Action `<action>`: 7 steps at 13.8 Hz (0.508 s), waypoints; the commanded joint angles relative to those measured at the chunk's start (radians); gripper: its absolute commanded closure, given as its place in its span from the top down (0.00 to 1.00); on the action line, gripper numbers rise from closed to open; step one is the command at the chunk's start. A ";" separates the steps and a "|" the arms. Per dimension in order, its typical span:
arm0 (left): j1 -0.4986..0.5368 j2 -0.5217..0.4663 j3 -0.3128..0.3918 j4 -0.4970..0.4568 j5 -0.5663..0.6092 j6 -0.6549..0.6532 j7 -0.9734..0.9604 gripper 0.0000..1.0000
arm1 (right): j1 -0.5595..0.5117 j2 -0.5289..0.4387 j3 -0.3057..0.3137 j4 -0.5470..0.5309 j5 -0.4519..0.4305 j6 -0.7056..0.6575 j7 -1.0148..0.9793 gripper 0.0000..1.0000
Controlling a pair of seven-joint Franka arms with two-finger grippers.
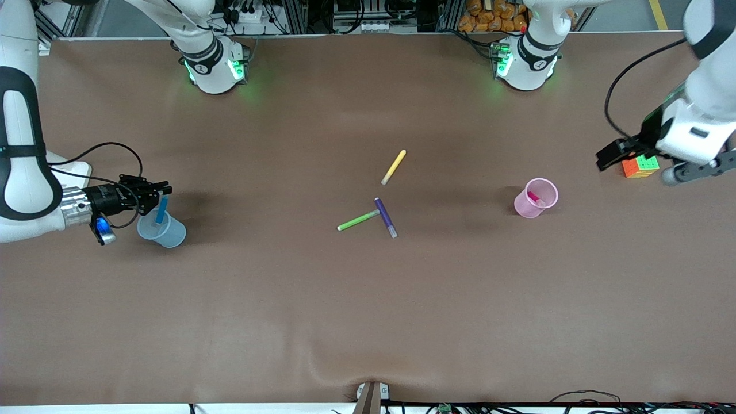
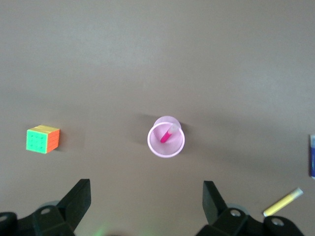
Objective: Place pink and blue markers in matching cups
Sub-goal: 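Release the blue marker into the blue cup while the left gripper withdraws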
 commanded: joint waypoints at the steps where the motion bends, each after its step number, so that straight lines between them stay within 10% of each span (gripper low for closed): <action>1: 0.035 0.023 0.024 0.125 -0.036 -0.067 0.129 1.00 | -0.023 0.039 0.012 0.064 0.015 -0.022 -0.014 0.99; 7: 0.057 0.005 0.024 0.156 -0.013 -0.142 0.197 1.00 | -0.011 0.039 0.014 0.169 -0.008 -0.128 -0.005 1.00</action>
